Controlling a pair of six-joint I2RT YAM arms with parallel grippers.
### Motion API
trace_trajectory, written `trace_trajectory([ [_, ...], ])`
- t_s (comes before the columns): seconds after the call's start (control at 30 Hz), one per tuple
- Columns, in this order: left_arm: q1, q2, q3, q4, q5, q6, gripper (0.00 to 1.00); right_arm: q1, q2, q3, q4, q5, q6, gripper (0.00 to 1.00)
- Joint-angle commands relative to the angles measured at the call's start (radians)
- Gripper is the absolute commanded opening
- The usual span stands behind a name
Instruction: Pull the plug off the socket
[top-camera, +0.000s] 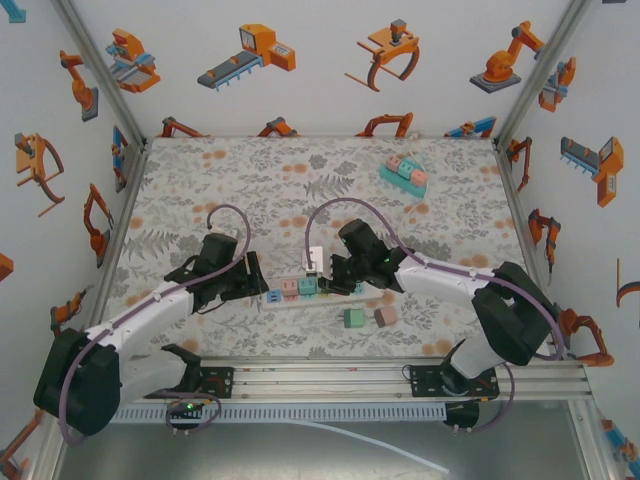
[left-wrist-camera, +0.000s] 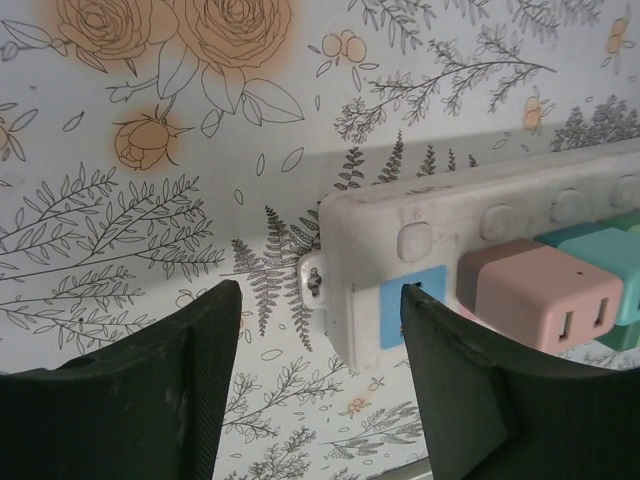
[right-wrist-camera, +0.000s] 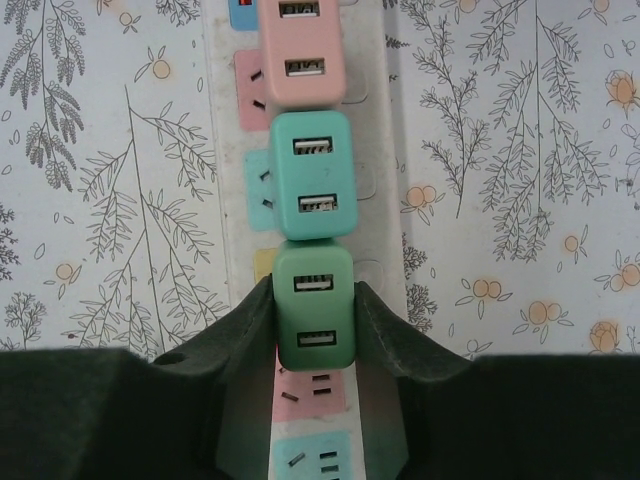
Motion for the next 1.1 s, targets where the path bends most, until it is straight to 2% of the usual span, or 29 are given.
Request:
trace_trajectory([
  [0.0,0.006,0.031,0.013,0.030,0.048,-0.016,0.60,0.004,0.007,0.020,-0.002,-0.036,-0.010,0.30],
  [0.13,0.006,0.072,0.012,0.053,0.132,-0.003,0.59,0.002,0.004,0.017,-0.003,-0.034,-0.008,0.28],
  [0.27,0.003,0.102,0.006,0.047,0.166,0.000,0.58,0.001,-0.001,0.020,0.006,-0.050,0.003,0.27],
  [0.4,0.001,0.113,-0.004,0.015,0.147,0.001,0.57,0.000,0.012,0.043,-0.003,-0.047,0.034,0.21],
  [0.67,0.002,0.129,-0.042,-0.047,0.067,-0.010,0.57,-0.004,0.008,0.073,-0.025,-0.024,0.079,0.16],
  [1.07,0.002,0.126,-0.031,-0.080,0.009,-0.007,0.57,-0.026,-0.031,0.069,0.006,-0.030,0.138,0.15],
])
